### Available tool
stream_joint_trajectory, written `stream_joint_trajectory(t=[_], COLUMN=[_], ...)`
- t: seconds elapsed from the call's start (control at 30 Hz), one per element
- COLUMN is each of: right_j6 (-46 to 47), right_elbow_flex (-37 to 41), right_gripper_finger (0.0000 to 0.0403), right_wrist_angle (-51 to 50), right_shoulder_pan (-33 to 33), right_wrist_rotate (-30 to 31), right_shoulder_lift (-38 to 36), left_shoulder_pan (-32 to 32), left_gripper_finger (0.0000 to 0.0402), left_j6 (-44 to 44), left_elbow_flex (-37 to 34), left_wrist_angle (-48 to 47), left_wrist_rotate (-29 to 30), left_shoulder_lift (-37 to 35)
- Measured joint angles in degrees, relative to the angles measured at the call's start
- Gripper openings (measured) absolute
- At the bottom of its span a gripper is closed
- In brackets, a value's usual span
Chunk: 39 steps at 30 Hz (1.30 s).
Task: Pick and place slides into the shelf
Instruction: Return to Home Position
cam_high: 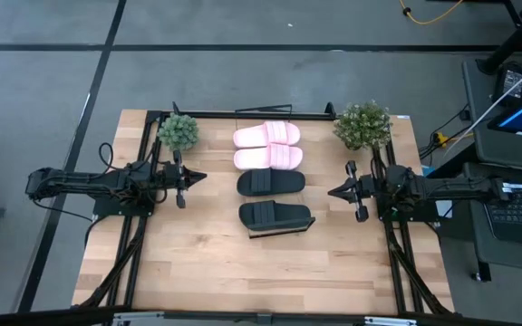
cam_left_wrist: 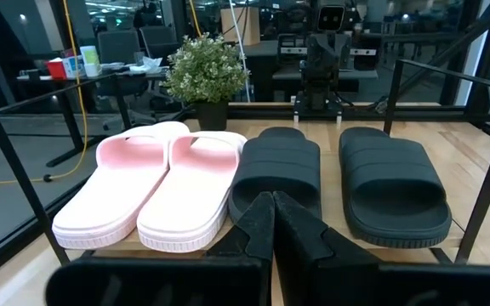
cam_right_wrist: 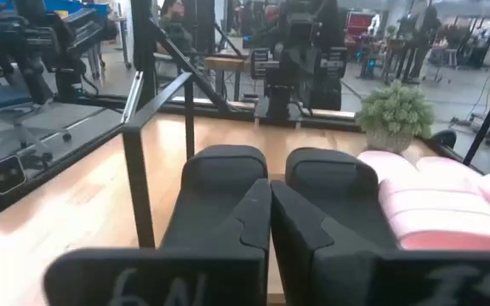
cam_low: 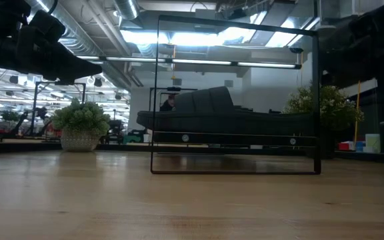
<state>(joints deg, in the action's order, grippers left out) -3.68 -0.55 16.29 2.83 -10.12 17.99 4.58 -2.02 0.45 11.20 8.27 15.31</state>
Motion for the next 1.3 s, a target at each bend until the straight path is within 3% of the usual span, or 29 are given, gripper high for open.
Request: stream_joint_trajectory(t=[0.23,0.37,1.3], right_j6=[-2.7,-4.6,-4.1], right_elbow_flex=[0.0,0.0,0.0], right_gripper_finger=[0.0014,0.0014,0.0014], right_wrist_angle=[-14.3,-14.0,-14.1], right_shoulder_pan=[0.0,-0.1,0.0], right_wrist_rotate=[-0.1,-0.1,0.0], right_shoulder_lift=[-12.7,-18.0,-17.8], left_shoulder_pan=[0.0,0.0,0.0], left_gripper_finger=[0.0,0.0,0.0], left_j6=[0.0,0.0,0.0], left_elbow_flex=[0.0,0.0,0.0], left_wrist_angle=[0.0,0.0,0.0], left_wrist_rotate=[0.0,0.0,0.0], left_shoulder_lift=[0.0,0.0,0.0])
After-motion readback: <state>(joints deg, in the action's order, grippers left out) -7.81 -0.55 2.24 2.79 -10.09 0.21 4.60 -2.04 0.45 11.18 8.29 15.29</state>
